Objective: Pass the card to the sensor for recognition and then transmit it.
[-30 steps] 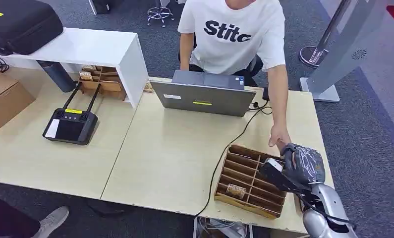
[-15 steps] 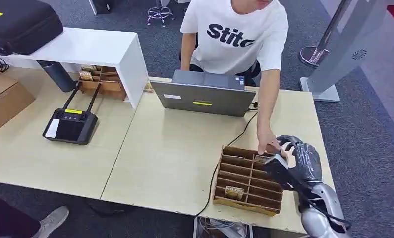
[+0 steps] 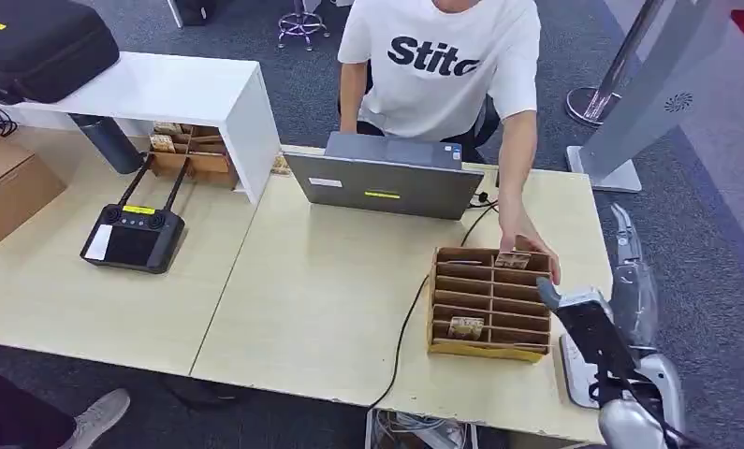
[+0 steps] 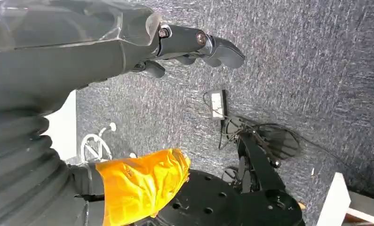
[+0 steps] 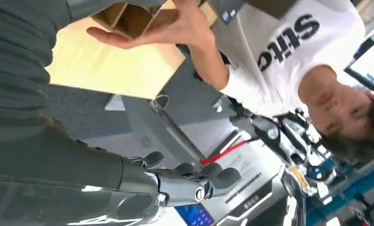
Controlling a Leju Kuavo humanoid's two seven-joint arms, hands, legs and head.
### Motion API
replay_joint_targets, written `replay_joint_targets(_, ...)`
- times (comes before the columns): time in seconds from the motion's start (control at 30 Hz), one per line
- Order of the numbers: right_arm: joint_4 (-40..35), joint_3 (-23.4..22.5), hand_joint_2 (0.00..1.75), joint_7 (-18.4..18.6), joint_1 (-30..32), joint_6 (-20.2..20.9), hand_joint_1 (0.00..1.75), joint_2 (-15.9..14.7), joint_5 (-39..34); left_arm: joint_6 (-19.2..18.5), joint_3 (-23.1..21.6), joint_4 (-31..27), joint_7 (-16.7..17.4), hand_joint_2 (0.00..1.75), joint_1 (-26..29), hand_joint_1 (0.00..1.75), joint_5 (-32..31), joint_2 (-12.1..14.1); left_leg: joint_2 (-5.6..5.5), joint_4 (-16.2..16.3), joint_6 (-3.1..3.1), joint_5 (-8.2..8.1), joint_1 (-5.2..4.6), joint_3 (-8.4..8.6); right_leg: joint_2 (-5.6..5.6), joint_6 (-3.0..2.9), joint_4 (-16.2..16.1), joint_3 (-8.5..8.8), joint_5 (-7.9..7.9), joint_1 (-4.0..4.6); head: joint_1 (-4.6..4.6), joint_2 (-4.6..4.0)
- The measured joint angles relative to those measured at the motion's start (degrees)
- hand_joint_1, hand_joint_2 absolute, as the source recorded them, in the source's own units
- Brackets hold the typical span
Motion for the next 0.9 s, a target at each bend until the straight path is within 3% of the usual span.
replay_joint_targets(0.27, -3.89, -4.56, 1.75, -0.48, 3.04, 0.77, 0.00, -0.44, 1.25, 0.35, -1.73, -0.46, 0.59, 1.75, 1.11, 0.00, 1.09, 0.02, 0.02, 0.00, 0.00, 0.00, 0.00, -0.01, 0.01, 0.00, 0.00, -0.01, 0.00, 0.00, 0.00, 0.00)
replay_joint_targets(0.6, -4.76, -5.50, 1.75, -0.33, 3.85, 0.81, 0.00, -0.65, 2.62, 0.39, -2.16, -0.63, 0.70, 1.75, 1.30, 0.00, 1.31, 0.00, 0.01, 0.00, 0.00, 0.00, 0.00, 0.02, 0.01, 0.00, 0.00, 0.00, 0.00, 0.00, -0.02, 0.00)
replay_joint_targets(0.8, -4.33, -7.38, 1.75, 2.03, 7.09, 0.39, 0.00, -3.60, 15.92, 0.83, -3.02, -1.81, 2.42, 1.75, 2.24, 0.00, 2.01, 0.02, -0.01, 0.00, 0.02, -0.02, -0.01, -0.02, -0.01, 0.01, -0.02, -0.01, -0.01, 0.00, 0.02, 0.00)
replay_joint_targets(0.9, -1.80, -7.54, 1.75, 4.54, 8.82, 2.64, 0.00, -6.03, 21.43, 0.37, -3.23, -2.03, 2.88, 1.75, 2.35, 0.00, 1.77, 0.02, 0.00, 0.00, 0.05, -0.06, -0.01, -0.03, 0.00, 0.02, -0.03, 0.00, -0.02, 0.00, -0.02, 0.00)
